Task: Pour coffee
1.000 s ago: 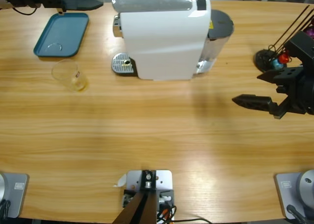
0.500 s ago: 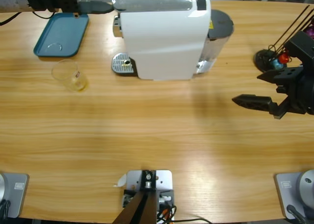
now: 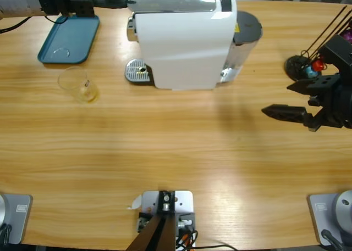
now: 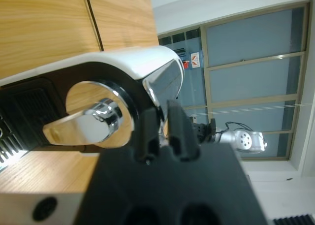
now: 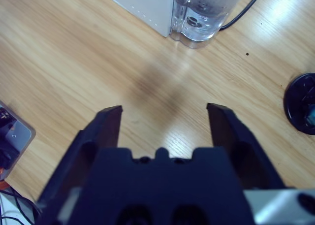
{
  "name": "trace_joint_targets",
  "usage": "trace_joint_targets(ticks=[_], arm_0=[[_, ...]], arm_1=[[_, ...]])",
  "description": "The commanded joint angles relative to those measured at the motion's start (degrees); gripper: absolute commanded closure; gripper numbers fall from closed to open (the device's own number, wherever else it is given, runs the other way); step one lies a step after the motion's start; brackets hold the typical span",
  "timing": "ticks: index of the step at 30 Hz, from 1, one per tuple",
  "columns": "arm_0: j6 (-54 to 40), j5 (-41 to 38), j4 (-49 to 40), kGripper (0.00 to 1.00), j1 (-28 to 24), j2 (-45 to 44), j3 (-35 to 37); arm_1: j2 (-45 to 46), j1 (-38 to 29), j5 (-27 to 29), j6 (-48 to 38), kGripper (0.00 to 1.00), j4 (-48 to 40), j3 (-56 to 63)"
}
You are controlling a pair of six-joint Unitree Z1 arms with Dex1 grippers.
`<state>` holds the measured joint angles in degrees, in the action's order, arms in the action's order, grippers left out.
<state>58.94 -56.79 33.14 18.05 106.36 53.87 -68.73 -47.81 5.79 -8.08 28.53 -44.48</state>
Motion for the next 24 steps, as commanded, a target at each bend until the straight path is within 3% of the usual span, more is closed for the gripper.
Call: trace_joint_targets(ticks=[1, 19, 23, 24], arm_0=[[1.2, -2.0, 3.1, 1.0, 0.6, 1.5, -0.3], [4.6, -2.1, 0.4, 1.0, 0.5, -8.6, 1.7], [-1.0, 1.2, -7.2, 1.0, 0.4, -12.6, 3.3], [-5.1, 4.6, -14.3, 0.919, 0.7, -15.2, 5.3]], arm_1=[[-1.8, -0.6, 0.6, -0.1, 0.368, -0.8, 2.0], [-1.4, -0.6, 0.7, -0.1, 0.358, -0.9, 2.0], [-1.1, -0.6, 0.7, -0.1, 0.358, -1.0, 2.2], [-1.1, -0.6, 0.7, -0.1, 0.358, -1.0, 2.1]])
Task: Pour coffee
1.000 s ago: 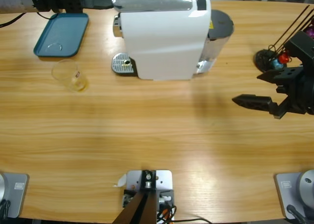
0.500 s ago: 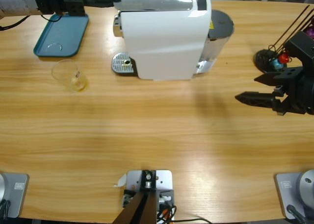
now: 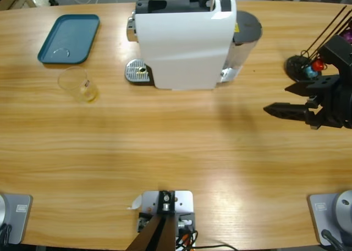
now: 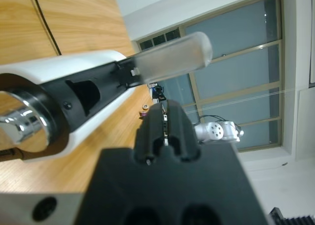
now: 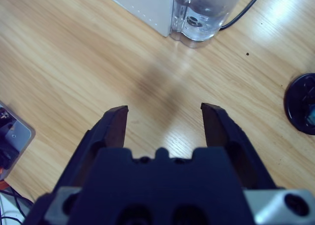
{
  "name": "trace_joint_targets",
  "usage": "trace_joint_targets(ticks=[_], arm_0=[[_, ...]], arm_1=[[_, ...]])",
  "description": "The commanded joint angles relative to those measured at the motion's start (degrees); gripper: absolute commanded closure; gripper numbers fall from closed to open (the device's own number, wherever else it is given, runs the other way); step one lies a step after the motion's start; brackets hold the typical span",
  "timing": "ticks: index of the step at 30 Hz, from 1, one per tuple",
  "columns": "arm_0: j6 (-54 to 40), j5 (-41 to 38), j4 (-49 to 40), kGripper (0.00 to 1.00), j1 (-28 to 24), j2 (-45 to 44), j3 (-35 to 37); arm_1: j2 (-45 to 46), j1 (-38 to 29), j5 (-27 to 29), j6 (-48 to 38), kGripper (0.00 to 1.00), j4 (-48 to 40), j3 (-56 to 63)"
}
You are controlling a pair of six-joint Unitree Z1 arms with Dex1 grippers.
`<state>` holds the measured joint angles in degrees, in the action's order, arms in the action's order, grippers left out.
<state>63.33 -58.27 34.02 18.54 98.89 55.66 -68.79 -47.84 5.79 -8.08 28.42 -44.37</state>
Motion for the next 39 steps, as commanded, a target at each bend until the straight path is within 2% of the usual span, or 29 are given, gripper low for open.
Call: trace_joint_targets(ticks=[1, 3, 4, 7, 10, 12, 14, 18, 21, 27, 29, 30, 34, 36, 39], arm_0=[[-14.4, 10.4, -22.8, 0.691, 0.6, -10.5, 5.9], [-25.7, 20.9, -40.3, 0.603, 2.6, -14.3, 13.2], [-31.4, 26.8, -49.7, 0.5, 4.4, -15.2, 18.0], [-41.6, 42.6, -64.4, 0.336, 9.1, -16.9, 24.8], [-52.5, 60.4, -77.0, 0.163, 17.1, -16.9, 28.8], [-54.0, 64.9, -77.1, 0.054, 19.3, -19.7, 25.2], [-53.9, 64.7, -76.1, 0.036, 19.5, -23.9, 21.8], [-54.5, 64.4, -69.8, 0.013, 19.5, -36.0, 10.2], [-57.1, 64.3, -69.1, 0.013, 19.5, -41.1, 4.3], [-58.2, 63.2, -69.0, 0.013, 19.5, -42.2, 0.1], [-59.5, 63.5, -67.9, 0.013, 19.2, -42.8, -2.5], [-60.1, 63.4, -67.5, 0.017, 19.2, -42.9, -3.6], [-61.2, 62.7, -65.8, 0.023, 19.2, -42.9, -7.6], [-61.4, 62.7, -64.2, 0.023, 19.2, -43.3, -9.2], [-60.5, 62.7, -61.5, 0.023, 19.2, -43.3, -11.8]], arm_1=[[-1.0, -0.6, 0.7, -0.1, 0.355, -0.9, 2.1], [-1.0, -0.6, 0.8, -0.1, 0.35, -0.9, 2.1], [-1.0, -0.6, 0.8, -0.1, 0.349, -0.9, 2.1], [-0.8, -0.6, 0.9, -0.1, 0.349, -0.9, 2.1], [-0.6, -0.6, 1.0, -0.2, 0.348, -0.9, 2.1], [-0.6, -0.6, 1.0, -0.2, 0.333, -0.9, 2.2], [-0.1, -0.6, 1.3, -0.2, 0.287, -0.9, 2.3], [2.0, -0.6, 2.8, -0.8, 0.1, -1.2, 3.0], [2.5, -0.6, 3.2, -1.0, 0.079, -1.6, 3.3], [2.5, -0.6, 3.5, -1.4, 0.073, -1.8, 3.3], [5.1, -0.3, 4.5, -3.3, 0.034, -1.8, 3.8], [6.7, 1.4, 5.1, -3.7, 0.003, -1.8, 4.0], [12.4, 12.2, 6.4, -3.9, 0.0, -0.1, 2.0], [12.7, 15.6, 10.3, -3.9, 0.007, 0.7, 0.5], [14.5, 19.7, 17.9, -6.2, 0.073, -0.4, 1.1]])
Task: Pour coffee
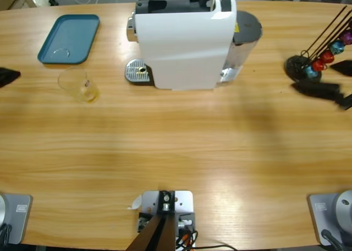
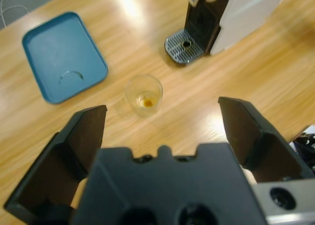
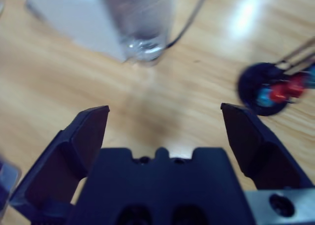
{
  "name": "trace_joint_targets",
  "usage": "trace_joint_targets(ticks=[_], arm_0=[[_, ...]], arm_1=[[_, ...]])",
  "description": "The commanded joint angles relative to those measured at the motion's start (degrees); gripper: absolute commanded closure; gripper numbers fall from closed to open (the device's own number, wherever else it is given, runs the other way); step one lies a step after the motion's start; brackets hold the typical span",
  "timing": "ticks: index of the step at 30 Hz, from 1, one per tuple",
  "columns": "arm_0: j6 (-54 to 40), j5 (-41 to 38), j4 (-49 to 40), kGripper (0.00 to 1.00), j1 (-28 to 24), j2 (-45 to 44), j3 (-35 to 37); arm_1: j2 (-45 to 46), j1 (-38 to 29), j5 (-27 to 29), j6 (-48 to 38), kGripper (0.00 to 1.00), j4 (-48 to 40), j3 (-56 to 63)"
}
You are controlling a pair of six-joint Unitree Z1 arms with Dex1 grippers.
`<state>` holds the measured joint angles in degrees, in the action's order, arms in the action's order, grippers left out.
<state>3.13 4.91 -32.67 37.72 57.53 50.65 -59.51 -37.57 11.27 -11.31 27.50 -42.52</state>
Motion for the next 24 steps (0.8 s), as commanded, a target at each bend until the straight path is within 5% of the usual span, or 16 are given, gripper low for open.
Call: trace_joint_targets(ticks=[1, 6, 24], arm_0=[[0.5, -0.5, 6.6, 0.027, 0.1, -1.9, -8.2], [2.4, -0.5, 9.2, 0.055, 1.6, -1.0, -11.3], [2.2, -2.1, 15.1, 0.064, 1.8, 0.1, -14.6]], arm_1=[[6.1, 9.9, 14.3, -3.2, 0.104, -0.5, 0.1], [5.8, 10.7, 19.2, -3.3, 0.115, -4.1, 0.8], [-4.6, 19.2, 15.9, -3.2, 0.202, -19.7, 6.4]])
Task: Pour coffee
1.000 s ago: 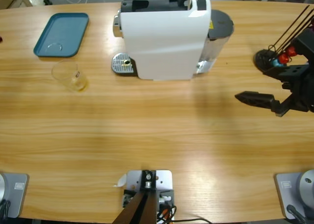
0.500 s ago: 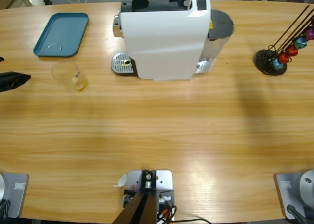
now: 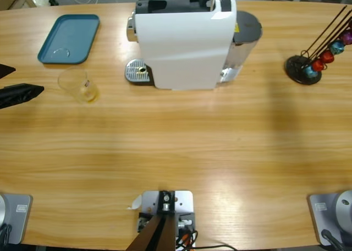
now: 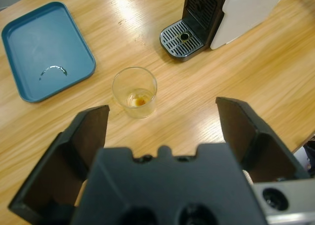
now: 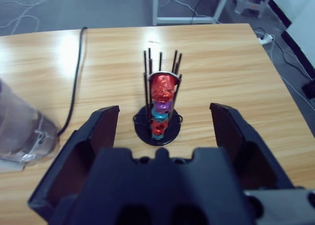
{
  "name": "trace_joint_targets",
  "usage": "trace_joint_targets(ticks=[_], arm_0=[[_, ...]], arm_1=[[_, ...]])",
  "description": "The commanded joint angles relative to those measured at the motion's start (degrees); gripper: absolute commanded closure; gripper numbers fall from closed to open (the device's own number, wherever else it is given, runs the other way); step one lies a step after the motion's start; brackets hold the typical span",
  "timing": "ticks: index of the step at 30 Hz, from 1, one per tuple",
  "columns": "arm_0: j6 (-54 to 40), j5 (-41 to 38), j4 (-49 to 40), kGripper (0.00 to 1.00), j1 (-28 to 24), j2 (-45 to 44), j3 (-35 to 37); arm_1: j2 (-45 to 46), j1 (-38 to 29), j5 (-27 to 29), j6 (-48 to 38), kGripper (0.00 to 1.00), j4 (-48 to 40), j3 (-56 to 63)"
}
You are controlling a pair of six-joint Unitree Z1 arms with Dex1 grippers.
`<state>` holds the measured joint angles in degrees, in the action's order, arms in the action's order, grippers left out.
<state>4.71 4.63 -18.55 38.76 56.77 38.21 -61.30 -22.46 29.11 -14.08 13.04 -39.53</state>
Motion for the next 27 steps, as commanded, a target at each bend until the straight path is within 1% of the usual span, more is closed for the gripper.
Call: trace_joint_targets(ticks=[1, 7, 15, 16, 20, 27], arm_0=[[0.7, -1.8, 1.0, 0.064, 0.7, 0.9, -2.2], [0.6, -1.8, 1.0, 0.064, 0.7, 1.1, -2.2], [0.4, -2.8, 1.3, 0.064, 0.7, 1.5, -2.3], [0.3, -2.8, 1.3, 0.064, 0.8, 1.6, -2.2], [0.3, -3.0, 1.3, 0.101, 0.8, 1.8, -2.3], [0.3, -3.1, 1.3, 0.101, 0.8, 2.1, -2.2]], arm_1=[[-3.3, 4.3, -2.2, -0.4, 0.202, -5.7, 3.5], [-7.5, 4.7, -4.0, -0.4, 0.202, -8.1, 3.5], [-7.1, 5.4, -3.4, -0.3, 0.207, -8.6, 3.8], [-7.1, 5.8, -3.4, -0.3, 0.222, -8.6, 3.8], [-7.4, 6.7, -3.6, -0.4, 0.234, -9.1, 4.0], [-8.8, 7.0, -4.0, -0.4, 0.234, -9.4, 3.8]])
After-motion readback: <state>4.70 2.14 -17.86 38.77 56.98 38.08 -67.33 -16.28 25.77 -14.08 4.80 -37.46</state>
